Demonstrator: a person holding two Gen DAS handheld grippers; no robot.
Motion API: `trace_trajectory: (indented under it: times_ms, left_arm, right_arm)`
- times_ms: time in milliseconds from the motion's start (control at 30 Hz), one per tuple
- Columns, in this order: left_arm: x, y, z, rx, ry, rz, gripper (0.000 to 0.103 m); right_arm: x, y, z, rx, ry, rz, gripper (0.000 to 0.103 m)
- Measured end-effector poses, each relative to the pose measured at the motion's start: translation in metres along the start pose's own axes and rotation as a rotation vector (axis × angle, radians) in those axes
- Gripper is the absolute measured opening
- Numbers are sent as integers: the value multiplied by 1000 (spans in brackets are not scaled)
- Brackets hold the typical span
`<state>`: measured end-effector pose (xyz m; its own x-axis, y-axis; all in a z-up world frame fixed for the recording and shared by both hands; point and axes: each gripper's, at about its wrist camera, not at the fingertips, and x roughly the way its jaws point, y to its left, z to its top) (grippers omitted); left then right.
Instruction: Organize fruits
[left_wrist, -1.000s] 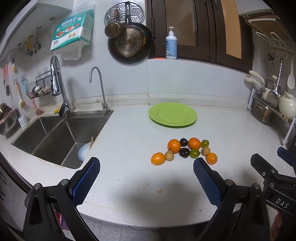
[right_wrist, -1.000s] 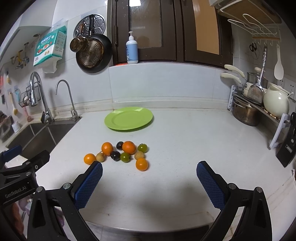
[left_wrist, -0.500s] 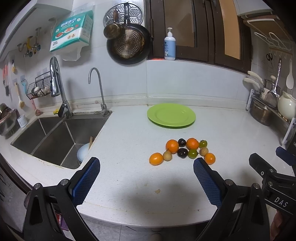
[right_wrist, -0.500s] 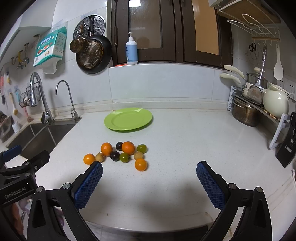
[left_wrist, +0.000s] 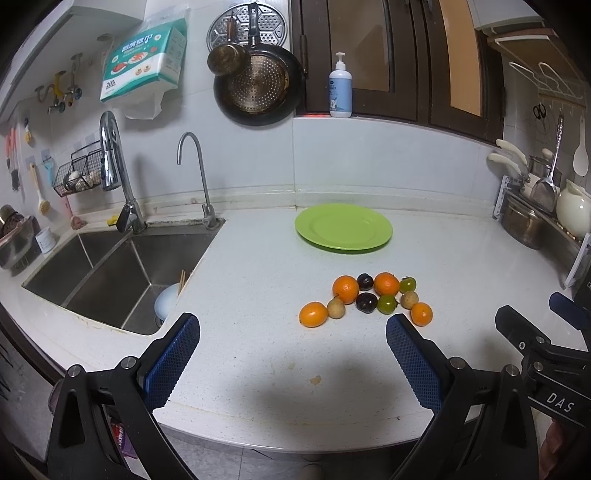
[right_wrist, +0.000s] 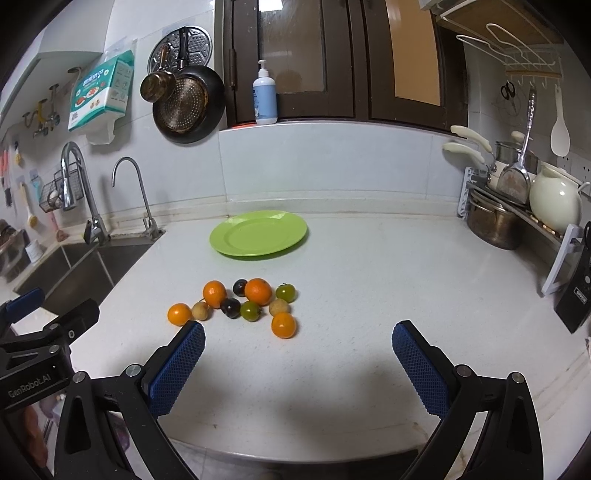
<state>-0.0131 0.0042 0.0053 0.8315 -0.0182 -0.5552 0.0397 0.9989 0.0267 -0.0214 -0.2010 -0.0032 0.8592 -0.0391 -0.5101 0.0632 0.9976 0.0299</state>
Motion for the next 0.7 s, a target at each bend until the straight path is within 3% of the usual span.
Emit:
trace_trajectory:
  times_ms: [700]
  left_arm:
    - [37,-1,-2,25,58,-11,103]
  right_arm:
    - [32,2,-1,1,53,5,102]
